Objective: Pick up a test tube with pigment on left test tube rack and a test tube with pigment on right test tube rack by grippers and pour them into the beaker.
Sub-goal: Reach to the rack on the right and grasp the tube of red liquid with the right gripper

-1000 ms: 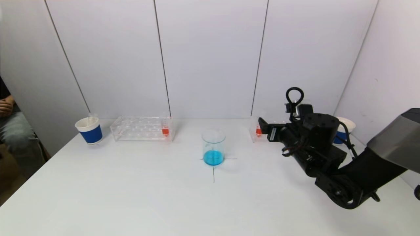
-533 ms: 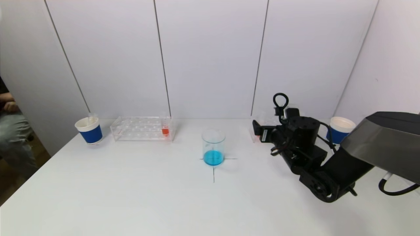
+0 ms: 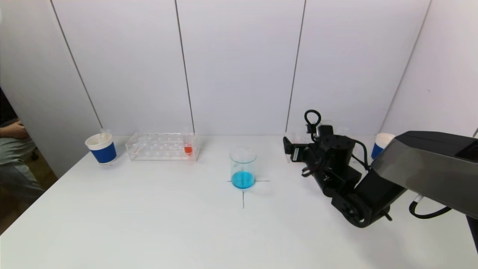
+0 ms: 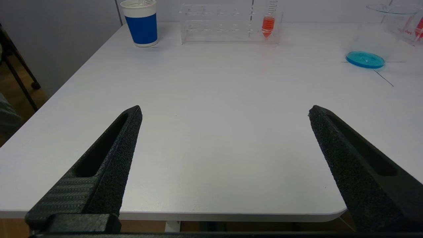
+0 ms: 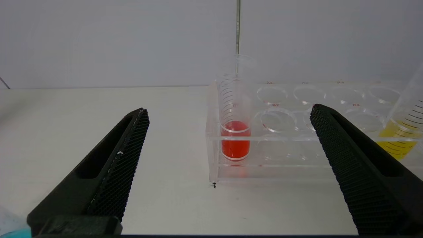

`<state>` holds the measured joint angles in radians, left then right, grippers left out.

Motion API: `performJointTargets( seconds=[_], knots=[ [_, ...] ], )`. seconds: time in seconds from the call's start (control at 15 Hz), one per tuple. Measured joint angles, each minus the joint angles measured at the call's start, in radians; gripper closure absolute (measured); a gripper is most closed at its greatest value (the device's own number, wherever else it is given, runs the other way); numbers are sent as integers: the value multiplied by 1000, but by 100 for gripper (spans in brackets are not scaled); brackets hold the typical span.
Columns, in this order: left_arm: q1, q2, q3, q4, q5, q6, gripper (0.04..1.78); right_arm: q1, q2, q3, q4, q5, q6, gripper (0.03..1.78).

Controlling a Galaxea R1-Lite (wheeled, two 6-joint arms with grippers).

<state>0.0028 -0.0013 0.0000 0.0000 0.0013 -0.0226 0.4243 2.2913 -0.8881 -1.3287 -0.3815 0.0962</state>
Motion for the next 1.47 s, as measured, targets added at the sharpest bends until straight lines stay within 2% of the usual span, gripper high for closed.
performJointTargets(
  seconds=[0.6, 1.47],
  knots=[
    [0, 0, 0, 0, 0, 0, 6, -9, 21, -38, 8, -1, -1, 4],
    [0, 0, 0, 0, 0, 0, 6, -24, 94, -183, 22, 11, -22, 4]
  ],
)
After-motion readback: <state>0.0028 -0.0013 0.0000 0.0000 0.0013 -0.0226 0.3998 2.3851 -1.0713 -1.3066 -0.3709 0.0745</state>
